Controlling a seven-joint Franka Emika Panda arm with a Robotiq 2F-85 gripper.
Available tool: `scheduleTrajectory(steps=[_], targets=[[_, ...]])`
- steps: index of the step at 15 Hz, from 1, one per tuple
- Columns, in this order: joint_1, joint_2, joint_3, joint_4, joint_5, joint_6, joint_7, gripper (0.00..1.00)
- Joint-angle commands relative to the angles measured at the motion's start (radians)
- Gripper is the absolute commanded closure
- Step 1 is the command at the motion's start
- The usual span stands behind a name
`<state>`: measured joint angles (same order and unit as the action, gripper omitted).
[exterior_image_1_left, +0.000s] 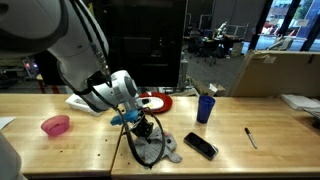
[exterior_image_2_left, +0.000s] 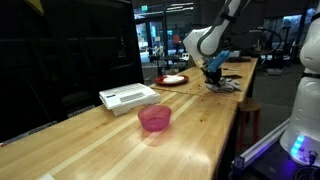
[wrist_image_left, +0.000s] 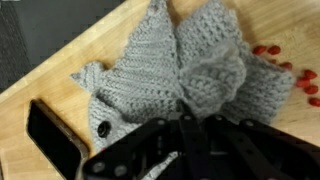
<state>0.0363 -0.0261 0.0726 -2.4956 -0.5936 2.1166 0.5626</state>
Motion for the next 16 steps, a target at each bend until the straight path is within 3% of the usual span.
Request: scheduleTrajectory(steps=[1, 13, 16], targets=[[0.013, 0.001, 0.002, -0.016, 0.015, -0.022, -0.066, 0.98], [0.024, 0.007, 0.012, -0.029, 0.010, -0.030, -0.104, 0.98], [0.007, 0.006, -0.004, -0.012, -0.017, -0.069, 0.056, 0.98]])
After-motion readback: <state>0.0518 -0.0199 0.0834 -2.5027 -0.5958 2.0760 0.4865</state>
